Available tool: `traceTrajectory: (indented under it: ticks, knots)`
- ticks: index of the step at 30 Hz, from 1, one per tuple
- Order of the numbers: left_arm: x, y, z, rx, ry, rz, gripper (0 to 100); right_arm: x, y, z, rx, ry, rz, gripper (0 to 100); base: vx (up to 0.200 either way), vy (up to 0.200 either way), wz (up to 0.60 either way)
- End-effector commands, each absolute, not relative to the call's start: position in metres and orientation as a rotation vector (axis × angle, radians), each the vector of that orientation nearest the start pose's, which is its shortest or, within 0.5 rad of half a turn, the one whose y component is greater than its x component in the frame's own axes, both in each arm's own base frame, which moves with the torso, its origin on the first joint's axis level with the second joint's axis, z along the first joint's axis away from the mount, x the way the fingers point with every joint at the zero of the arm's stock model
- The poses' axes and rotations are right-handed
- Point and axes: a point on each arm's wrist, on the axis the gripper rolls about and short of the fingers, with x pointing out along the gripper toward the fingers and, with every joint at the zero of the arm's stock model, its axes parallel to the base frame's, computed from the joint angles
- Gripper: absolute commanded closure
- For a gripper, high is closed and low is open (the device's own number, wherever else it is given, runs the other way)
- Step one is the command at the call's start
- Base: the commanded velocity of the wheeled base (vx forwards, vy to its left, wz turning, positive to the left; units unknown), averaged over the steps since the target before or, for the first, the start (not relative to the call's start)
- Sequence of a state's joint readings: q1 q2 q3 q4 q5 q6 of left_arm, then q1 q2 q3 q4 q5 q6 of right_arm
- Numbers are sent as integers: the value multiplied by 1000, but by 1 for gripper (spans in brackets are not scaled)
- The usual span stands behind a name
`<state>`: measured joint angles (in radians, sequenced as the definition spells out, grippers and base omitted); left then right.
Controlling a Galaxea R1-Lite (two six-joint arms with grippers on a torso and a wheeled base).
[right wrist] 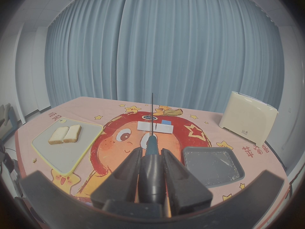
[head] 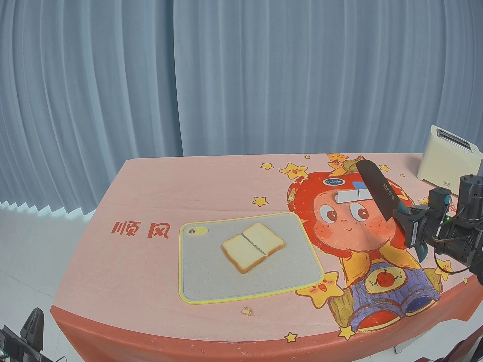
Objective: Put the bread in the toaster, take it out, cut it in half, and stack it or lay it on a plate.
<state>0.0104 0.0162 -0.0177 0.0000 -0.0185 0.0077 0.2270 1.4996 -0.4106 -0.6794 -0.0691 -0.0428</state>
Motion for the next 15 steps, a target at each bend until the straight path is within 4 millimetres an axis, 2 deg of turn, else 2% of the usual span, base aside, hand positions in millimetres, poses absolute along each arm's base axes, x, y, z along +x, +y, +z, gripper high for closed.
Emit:
traceTrajectory:
  ticks: [1,15]
  knots:
    - [-23,-1,75,8,0,-8,100,216,49,140,-104,396,166,100,0,0,0]
    - [-23,-1,75,8,0,-8,100,217,48,136,-102,419,174,100,0,0,0]
